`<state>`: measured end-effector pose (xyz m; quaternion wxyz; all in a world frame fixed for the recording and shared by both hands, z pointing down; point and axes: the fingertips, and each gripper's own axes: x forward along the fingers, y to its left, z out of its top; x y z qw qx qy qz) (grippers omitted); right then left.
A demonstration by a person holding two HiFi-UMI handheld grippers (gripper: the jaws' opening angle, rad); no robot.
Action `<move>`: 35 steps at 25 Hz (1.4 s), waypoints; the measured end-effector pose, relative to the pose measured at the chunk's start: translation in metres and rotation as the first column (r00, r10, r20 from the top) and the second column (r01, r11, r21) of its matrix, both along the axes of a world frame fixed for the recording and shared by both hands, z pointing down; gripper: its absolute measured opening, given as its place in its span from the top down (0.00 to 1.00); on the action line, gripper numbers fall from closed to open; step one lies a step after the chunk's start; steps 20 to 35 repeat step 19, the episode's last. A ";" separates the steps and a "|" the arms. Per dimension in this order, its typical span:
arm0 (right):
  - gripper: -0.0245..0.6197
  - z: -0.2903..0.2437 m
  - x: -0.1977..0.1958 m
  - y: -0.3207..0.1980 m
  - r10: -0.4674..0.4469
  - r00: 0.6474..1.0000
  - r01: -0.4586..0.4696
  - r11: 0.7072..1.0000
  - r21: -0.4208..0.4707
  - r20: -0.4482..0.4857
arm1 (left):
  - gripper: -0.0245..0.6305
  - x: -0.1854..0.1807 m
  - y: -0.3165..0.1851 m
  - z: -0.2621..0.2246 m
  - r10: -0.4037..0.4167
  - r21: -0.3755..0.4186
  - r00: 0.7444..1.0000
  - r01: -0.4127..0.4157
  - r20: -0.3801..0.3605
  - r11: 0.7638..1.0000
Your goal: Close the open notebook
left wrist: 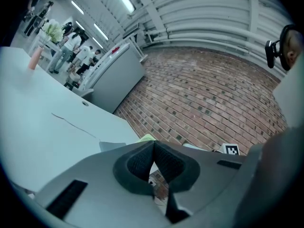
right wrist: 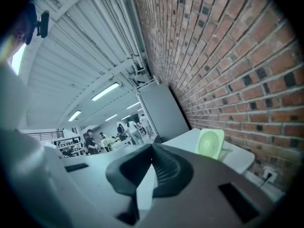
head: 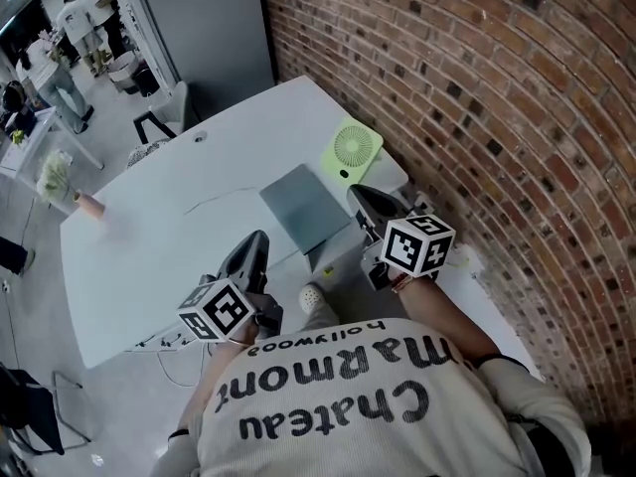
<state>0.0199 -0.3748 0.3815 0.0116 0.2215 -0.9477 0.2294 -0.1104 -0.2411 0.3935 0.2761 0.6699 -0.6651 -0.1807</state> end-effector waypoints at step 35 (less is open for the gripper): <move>0.96 0.021 -0.007 0.023 -0.004 0.999 0.003 1.000 -0.029 -0.055 | 0.96 -0.010 0.029 0.013 -0.021 -0.021 0.999 0.020 -0.027 1.000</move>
